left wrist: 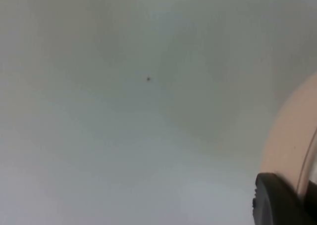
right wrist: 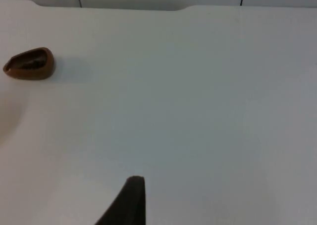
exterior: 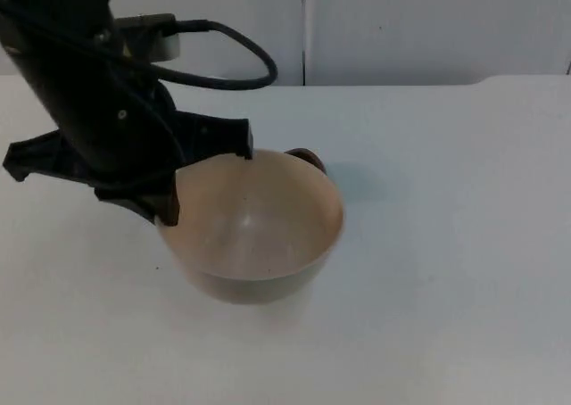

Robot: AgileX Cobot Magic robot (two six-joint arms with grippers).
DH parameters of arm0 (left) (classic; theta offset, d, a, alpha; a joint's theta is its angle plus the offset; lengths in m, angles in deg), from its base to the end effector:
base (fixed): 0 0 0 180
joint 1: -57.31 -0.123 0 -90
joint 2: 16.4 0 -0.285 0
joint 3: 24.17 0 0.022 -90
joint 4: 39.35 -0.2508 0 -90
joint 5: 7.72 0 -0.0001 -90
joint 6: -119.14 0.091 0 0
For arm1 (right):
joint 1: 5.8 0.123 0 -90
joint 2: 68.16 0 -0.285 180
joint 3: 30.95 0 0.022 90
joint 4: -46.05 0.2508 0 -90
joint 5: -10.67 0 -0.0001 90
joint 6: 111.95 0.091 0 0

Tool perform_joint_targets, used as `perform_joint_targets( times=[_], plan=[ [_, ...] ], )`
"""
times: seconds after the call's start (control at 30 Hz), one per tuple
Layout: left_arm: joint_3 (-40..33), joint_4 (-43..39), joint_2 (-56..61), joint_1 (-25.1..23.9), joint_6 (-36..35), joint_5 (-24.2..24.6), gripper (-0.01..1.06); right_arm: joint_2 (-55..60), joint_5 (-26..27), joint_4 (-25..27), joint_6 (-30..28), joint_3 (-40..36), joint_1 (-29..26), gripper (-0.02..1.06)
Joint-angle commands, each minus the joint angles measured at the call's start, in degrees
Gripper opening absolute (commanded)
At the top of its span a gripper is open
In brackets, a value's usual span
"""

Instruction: Pick up the bowl with the left hand and pour the coffee beans from the cup into the bowl with the right hand.

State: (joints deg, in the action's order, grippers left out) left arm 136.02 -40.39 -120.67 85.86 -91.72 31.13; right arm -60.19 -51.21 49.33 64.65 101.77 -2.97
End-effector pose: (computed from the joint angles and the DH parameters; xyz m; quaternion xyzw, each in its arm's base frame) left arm 0.2789 -0.1506 0.1899 -0.0138 0.9888 -0.0677 0.1322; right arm -0.0081 0.0042 0.2821 -0.0480 0.8515 0.0260 0.5215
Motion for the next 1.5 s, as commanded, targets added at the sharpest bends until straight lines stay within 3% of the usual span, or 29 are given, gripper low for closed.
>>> perform_joint_targets(
  times=[0.0,0.23,0.5,0.6,1.27,1.47],
  plan=[
    [-4.7,2.4,4.8,0.5,0.2,-3.4,0.0,-0.2,0.0,-0.1,-0.1,-0.3,-0.3,1.05],
    [-11.1,6.4,9.3,1.5,3.2,-4.4,0.0,-0.2,0.0,-0.1,-0.1,-0.3,-0.3,1.05],
    [-15.1,6.0,9.6,11.6,3.6,-12.6,0.0,-0.2,0.0,0.5,-0.1,-0.3,-0.3,1.05],
    [-15.1,6.0,9.6,13.1,3.6,-14.6,0.0,-0.2,0.0,0.9,-0.1,-0.3,-0.3,1.05],
    [-15.1,9.0,9.6,13.3,3.6,-15.2,0.0,0.4,0.3,1.1,-0.1,-0.3,-0.3,1.05],
    [-15.1,9.5,9.6,13.3,3.6,-15.4,0.0,8.9,1.4,2.7,-0.1,0.6,-0.3,1.05]
  ],
)
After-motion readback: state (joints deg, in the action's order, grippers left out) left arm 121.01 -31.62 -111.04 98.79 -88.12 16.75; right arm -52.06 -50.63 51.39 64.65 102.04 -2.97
